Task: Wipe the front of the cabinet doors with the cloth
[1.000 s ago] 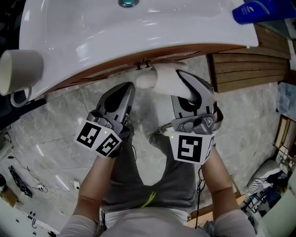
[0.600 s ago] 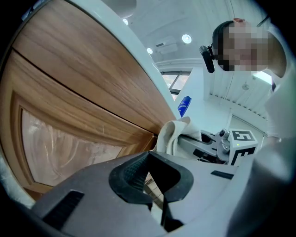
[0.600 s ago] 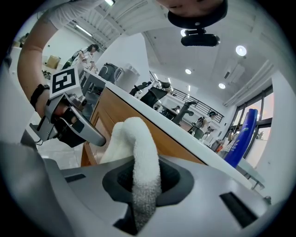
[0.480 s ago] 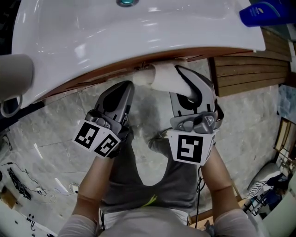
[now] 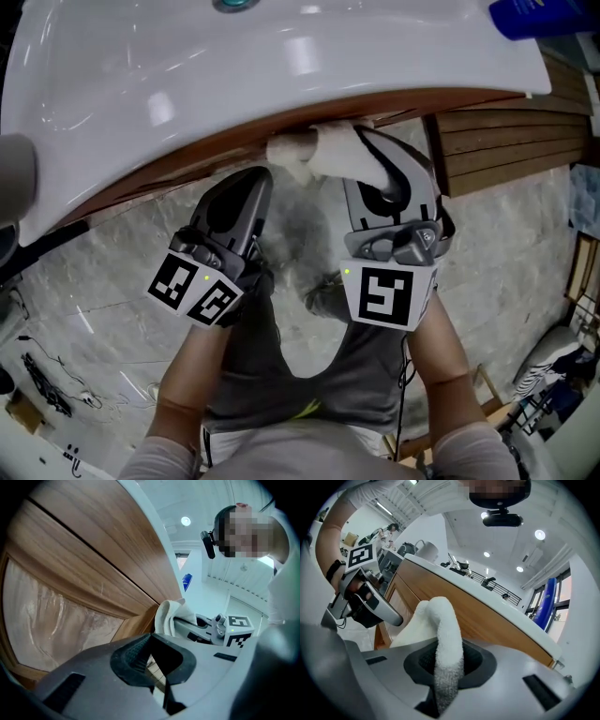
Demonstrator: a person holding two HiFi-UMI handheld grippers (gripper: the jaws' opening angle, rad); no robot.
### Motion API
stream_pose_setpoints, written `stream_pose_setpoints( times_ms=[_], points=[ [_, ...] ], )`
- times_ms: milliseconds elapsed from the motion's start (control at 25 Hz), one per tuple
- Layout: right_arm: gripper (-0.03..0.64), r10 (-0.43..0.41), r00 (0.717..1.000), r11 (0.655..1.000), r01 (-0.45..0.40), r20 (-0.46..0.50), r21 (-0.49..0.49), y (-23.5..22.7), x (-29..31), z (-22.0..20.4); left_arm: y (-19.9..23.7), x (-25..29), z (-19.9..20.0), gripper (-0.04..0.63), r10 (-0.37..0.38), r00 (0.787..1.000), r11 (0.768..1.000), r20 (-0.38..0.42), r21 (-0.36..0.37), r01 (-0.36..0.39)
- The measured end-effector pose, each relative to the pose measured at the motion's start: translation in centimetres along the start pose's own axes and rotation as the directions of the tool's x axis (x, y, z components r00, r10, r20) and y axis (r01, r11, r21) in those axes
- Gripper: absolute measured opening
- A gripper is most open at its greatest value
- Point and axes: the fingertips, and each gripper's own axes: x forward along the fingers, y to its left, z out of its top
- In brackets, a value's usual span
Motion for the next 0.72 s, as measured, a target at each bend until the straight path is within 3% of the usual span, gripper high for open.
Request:
stream_pose_setpoints(
  times_ms=[360,720],
  points=[
    [0.071,-0.089,0.995,0.996,0.089,-0.054,0.003,-3.2,-0.4,-3.6,-1.2,1.1,-0.9,0.015,-0.046,0.998,0.999,-0.036,0.004,0.046],
    [0.071,-0.123,0.989,0.992,0.121,-0.084,-0.030,-4.8,-0.6,-7.1,-1.6,3.0,-2.7,0.015,-0.073,0.996,0.997,-0.046,-0.004,0.073]
  ],
)
